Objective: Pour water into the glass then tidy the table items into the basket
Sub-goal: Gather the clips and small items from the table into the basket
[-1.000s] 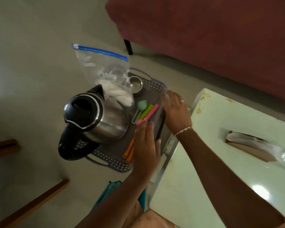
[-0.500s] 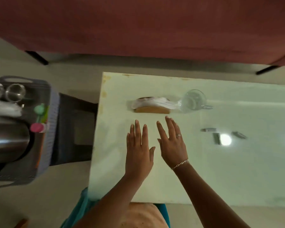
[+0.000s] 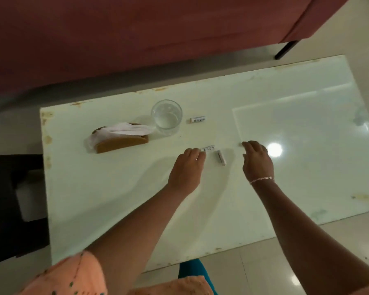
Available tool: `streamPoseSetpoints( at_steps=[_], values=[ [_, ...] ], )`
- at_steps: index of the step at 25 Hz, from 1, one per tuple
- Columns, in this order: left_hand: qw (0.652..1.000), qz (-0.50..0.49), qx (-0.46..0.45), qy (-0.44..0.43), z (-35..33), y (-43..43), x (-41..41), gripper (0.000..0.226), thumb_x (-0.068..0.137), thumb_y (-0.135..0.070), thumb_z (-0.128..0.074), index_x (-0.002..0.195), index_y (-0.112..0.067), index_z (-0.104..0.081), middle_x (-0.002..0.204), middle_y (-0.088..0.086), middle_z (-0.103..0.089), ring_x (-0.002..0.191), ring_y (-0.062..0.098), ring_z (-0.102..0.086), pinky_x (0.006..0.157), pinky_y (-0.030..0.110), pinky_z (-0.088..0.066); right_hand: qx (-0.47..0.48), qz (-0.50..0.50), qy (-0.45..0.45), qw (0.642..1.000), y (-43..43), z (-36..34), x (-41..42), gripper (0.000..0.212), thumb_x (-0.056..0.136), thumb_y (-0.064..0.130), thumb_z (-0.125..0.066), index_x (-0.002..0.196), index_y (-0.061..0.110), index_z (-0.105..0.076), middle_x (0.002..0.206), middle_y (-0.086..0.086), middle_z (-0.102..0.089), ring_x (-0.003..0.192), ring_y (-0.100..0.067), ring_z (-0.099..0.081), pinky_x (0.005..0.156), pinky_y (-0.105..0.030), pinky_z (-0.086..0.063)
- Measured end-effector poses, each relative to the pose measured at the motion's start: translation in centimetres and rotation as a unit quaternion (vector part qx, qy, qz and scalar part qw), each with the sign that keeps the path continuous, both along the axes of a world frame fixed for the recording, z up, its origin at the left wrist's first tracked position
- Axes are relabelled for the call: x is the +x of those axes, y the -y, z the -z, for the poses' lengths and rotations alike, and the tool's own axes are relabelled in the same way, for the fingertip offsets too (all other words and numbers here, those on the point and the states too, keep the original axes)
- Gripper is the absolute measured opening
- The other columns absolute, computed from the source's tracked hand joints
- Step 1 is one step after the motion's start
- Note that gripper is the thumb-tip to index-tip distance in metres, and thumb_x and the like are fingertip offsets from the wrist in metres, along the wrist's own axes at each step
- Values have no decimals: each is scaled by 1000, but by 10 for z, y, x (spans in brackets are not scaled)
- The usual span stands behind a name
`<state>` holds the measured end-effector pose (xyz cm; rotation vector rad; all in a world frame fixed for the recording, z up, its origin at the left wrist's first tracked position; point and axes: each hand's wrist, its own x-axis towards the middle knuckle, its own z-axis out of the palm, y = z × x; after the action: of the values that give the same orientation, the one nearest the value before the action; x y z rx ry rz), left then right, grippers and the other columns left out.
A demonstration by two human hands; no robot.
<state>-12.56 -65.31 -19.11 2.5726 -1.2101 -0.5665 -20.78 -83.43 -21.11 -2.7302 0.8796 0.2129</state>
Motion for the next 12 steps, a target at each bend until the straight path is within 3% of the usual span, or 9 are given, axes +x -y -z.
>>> streamPoseSetpoints(
  at_steps=[3, 7, 12],
  values=[
    [997, 31, 55, 36, 24, 36, 13, 31, 85, -3, -51, 115, -6, -46, 112, 13, -52, 100, 30, -52, 77, 37, -45, -18, -19, -29, 999, 35, 17, 7, 36, 79, -12, -52, 113, -1, -55, 116, -20, -56, 107, -40, -48, 75, -43, -48],
    [994, 21, 94, 53, 53, 61, 14, 26, 88, -1, -45, 114, -5, -41, 113, 12, -51, 100, 28, -51, 73, 34, -42, -20, -69, -47, 996, 47, 42, 9, 31, 81, -8, -54, 111, -1, -56, 111, -22, -56, 103, -41, -49, 77, -45, -46],
    [995, -68, 69, -16, 55, 57, 5, 23, 88, 5, -38, 108, -2, -45, 111, 16, -54, 101, 30, -52, 77, 35, -45, -32, -69, -36, 996, 39, 48, -4, 24, 81, -12, -46, 102, -3, -56, 100, -24, -58, 93, -40, -52, 70, -41, -42]
  ],
)
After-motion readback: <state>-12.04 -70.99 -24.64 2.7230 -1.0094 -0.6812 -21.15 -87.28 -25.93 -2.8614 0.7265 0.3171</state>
